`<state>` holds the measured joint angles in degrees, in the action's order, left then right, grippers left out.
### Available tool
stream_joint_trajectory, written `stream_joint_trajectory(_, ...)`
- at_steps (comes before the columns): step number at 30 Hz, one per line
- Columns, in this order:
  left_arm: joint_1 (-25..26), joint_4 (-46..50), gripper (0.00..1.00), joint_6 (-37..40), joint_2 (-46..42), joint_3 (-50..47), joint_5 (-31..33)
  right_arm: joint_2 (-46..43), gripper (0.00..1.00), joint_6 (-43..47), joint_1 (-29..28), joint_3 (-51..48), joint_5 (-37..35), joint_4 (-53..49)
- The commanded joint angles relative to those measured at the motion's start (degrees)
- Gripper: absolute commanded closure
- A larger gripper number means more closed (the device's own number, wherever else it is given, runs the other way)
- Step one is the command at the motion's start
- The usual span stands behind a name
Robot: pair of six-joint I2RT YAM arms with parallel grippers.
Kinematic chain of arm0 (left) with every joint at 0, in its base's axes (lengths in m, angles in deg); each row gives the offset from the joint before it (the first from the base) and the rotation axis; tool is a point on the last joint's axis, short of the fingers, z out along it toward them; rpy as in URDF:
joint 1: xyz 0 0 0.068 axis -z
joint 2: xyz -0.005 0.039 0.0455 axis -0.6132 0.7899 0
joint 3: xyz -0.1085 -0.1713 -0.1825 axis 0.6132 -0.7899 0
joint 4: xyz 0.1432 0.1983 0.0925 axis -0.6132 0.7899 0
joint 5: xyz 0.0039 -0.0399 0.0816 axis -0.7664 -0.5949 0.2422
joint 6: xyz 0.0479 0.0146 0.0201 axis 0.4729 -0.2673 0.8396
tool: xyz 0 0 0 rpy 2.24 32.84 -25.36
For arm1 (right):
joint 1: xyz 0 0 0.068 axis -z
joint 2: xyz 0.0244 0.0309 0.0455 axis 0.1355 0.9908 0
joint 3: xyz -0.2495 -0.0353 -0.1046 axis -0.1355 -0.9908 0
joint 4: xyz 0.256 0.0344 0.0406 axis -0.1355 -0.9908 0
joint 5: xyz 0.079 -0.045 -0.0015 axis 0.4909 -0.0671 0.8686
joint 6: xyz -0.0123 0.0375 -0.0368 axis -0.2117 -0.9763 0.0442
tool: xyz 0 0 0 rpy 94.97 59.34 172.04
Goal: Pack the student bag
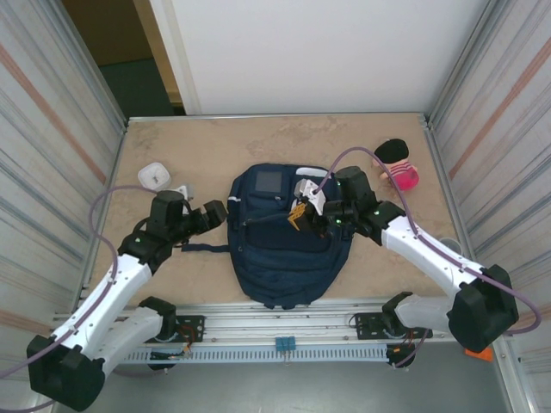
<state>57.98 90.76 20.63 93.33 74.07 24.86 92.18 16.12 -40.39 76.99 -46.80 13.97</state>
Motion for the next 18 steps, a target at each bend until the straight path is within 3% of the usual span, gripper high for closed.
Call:
stream_joint_trajectory(1,-3.0,3.7,0.07,-3.1,2.2,0.7,1.5,-2.7,1.0,-5.9,-0.2,-0.5,-5.0,3.8)
stream_joint_trajectory(4,-5.5,2.1,0.05,-4.3,6.9,0.7,-0.8,-3.3,1.0,-5.6,-1.3,-0.9,-6.9,3.6)
stream_joint_trajectory(10,-9.8,0.1,0.03,-6.3,18.6,2.7,0.7,-4.0,1.0,-4.8,-2.6,-1.1,-8.4,2.3)
stream_joint_trajectory(18,-11.5,-3.2,0.02,-5.0,29.7,6.7,1.7,-4.5,1.0,-4.9,-3.8,-1.9,-8.6,2.2)
